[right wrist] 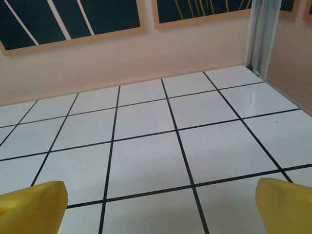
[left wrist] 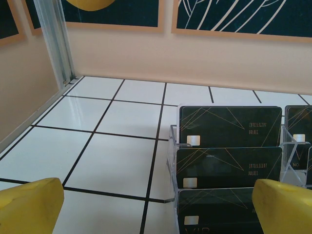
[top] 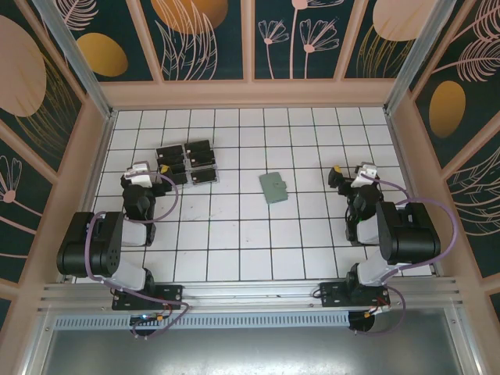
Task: Put the credit cards into the card holder
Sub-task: Move the storage box to the center of the table.
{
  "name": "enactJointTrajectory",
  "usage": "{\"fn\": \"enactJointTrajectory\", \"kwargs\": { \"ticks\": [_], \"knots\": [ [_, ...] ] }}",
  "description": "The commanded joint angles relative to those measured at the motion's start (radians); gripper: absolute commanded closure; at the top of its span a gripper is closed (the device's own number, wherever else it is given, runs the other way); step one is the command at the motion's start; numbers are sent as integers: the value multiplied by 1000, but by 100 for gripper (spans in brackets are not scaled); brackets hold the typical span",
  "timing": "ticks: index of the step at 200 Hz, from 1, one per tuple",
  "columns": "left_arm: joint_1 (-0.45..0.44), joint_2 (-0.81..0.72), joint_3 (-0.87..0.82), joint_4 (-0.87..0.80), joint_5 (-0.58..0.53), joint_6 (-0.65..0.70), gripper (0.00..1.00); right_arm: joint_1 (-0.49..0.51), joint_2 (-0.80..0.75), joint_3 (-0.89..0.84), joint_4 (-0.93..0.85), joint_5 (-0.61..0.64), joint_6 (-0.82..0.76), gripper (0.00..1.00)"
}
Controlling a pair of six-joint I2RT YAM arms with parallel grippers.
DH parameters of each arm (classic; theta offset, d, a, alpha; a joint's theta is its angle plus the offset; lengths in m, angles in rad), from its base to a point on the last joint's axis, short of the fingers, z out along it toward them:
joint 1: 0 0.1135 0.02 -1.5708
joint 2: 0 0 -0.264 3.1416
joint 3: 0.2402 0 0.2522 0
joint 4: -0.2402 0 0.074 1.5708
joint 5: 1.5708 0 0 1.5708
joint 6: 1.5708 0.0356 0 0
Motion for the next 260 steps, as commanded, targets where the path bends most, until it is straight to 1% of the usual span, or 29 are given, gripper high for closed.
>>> {"fn": "enactJointTrajectory", "kwargs": {
  "ticks": [1, 86, 130, 209, 227, 239, 246, 260],
  "knots": [
    [7, 2, 12, 18, -1, 4, 1, -5, -2, 11, 4, -24, -13, 1],
    [6, -5, -3, 39, 0, 2, 1, -5, -2, 10, 3, -25, -13, 1],
    [6, 5, 15, 13, -5, 2, 1, -6, -2, 11, 0, -26, -10, 1],
    [6, -1, 9, 22, -3, 3, 1, -16, -3, 12, -6, -42, -6, 1],
    [6, -14, -9, 45, -5, 2, 1, -15, -7, -5, 30, -48, -11, 1],
    [6, -65, -13, 13, -42, -14, 1, -10, -22, -61, 128, -33, -11, 1],
    [7, -99, -2, -43, -68, -24, 1, -7, -37, -87, 165, -6, -5, 1],
    [7, -147, 24, -139, -91, -22, 1, -3, -81, -120, 184, 52, 11, 1]
  ]
}}
